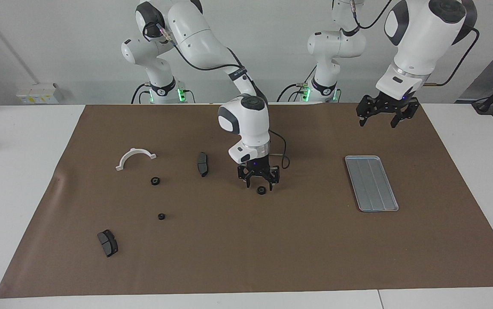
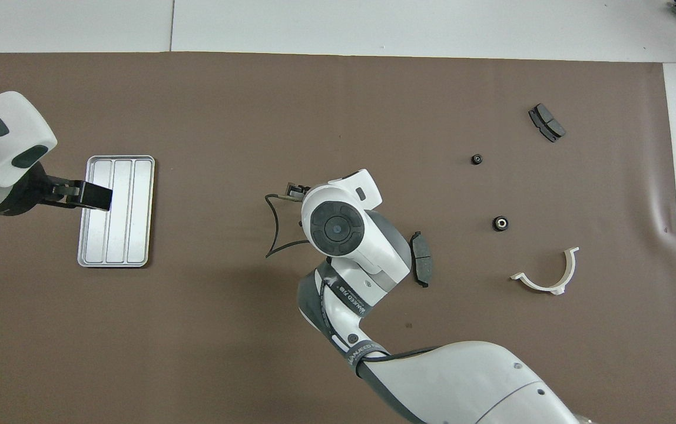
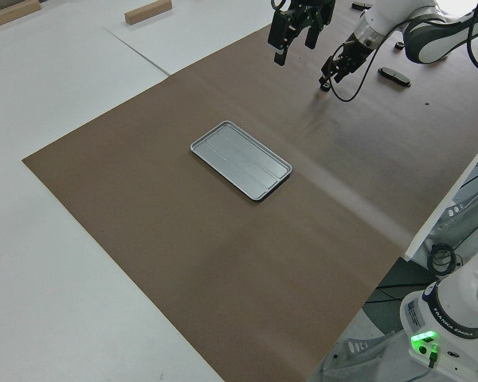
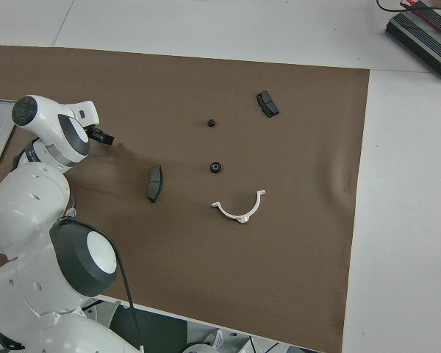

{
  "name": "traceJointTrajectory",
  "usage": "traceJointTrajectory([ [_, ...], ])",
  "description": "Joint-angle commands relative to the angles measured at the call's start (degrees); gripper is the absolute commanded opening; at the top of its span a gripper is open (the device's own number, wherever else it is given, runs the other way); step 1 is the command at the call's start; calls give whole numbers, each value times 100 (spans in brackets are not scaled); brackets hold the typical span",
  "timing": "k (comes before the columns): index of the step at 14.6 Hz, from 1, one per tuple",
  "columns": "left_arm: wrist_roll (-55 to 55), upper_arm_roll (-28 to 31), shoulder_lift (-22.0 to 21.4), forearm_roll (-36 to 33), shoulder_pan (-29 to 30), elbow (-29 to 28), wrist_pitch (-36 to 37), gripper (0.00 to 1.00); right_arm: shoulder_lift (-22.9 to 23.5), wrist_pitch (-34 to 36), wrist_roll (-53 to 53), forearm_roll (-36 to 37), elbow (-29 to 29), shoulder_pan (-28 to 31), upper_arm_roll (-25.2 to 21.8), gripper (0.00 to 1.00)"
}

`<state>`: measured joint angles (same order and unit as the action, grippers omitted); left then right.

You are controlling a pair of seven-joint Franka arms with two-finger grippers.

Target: Pick bearing gear from pile to tray

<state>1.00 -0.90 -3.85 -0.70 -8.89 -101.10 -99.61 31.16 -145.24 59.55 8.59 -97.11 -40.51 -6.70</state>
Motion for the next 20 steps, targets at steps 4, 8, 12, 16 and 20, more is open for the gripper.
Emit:
traceJointTrajectory([
  [4, -582, 64, 129, -53, -814, -508, -857, 100, -1540, 1505, -1908, 99, -448, 1158, -7, 100],
  [8, -654, 64, 603, -53, -1298, -481, -1735, 100, -2121, 1973, -4489, -311, -878, 2028, -7, 100],
  [12, -715, 73, 1200, -44, -1773, -446, -2578, 100, -2421, 1886, -7434, -1375, -1607, 2863, -7, 100],
  [16, -979, 64, 2008, -27, -2090, 35, -2923, 100, -2413, 1159, -8256, -1755, -2328, 2935, -7, 100],
  [20, -1032, 73, 2818, 122, -2424, 573, -3274, 100, -2307, 516, -8609, -1755, -2865, 2944, -7, 100],
])
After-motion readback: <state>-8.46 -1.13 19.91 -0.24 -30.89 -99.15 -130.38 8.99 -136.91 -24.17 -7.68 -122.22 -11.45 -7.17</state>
